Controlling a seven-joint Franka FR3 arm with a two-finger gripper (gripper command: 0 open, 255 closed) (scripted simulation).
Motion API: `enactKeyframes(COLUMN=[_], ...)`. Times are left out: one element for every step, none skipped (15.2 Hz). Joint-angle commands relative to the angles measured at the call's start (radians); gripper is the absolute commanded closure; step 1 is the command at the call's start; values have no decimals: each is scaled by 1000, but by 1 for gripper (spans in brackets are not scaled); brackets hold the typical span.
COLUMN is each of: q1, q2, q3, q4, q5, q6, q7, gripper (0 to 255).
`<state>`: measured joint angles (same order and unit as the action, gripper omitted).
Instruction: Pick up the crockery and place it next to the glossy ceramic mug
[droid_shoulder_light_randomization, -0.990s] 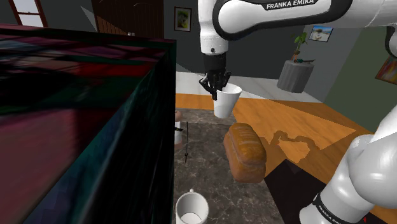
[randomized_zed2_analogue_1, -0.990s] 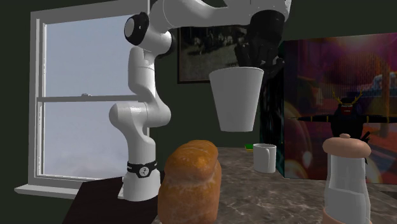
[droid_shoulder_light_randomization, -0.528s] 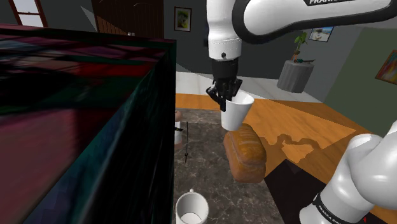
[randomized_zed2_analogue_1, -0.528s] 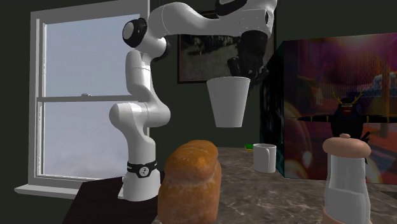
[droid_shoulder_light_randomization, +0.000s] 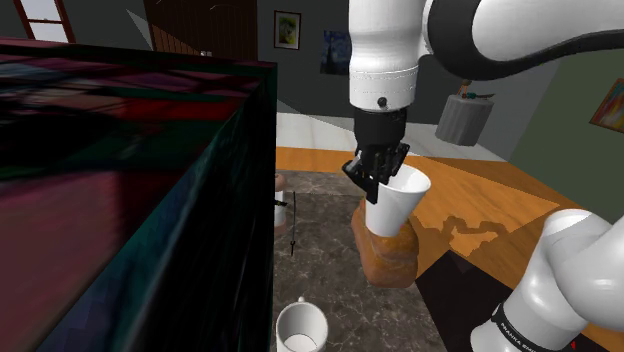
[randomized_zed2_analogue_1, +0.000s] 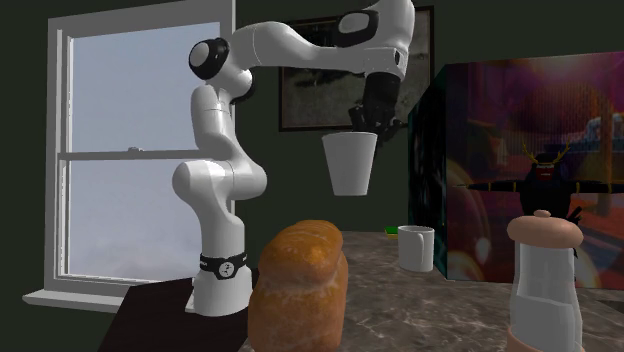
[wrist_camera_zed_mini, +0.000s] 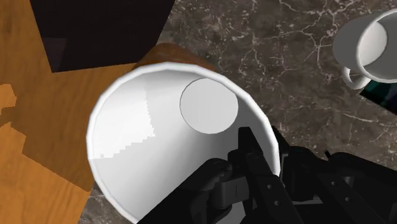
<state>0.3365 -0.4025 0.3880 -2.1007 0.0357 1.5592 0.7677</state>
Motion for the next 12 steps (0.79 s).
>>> enactKeyframes(q1=[23, 33, 44, 54, 65, 75, 85, 95, 105, 115, 124, 133], q2=[-36, -50, -64, -77, -89, -100, -110, -119, -127, -133, -139, -144], q3=[26, 38, 51, 65, 79, 93, 107, 122, 137, 152, 168, 185], q4=[-26, -34, -41, -47, -52, -55, -58, -59, -59, -59, -57, -54], q5=[29, 43, 57, 71, 85, 100, 114, 128, 142, 156, 170, 184], q6=[-8, -14, -20, -26, -32, -38, -44, -50, -55, -61, -66, -71], q7=[39, 57, 76, 95, 115, 135, 155, 176, 197, 219, 241, 263], gripper=[255, 255, 255, 255, 255, 255, 255, 255, 255, 255, 255, 255])
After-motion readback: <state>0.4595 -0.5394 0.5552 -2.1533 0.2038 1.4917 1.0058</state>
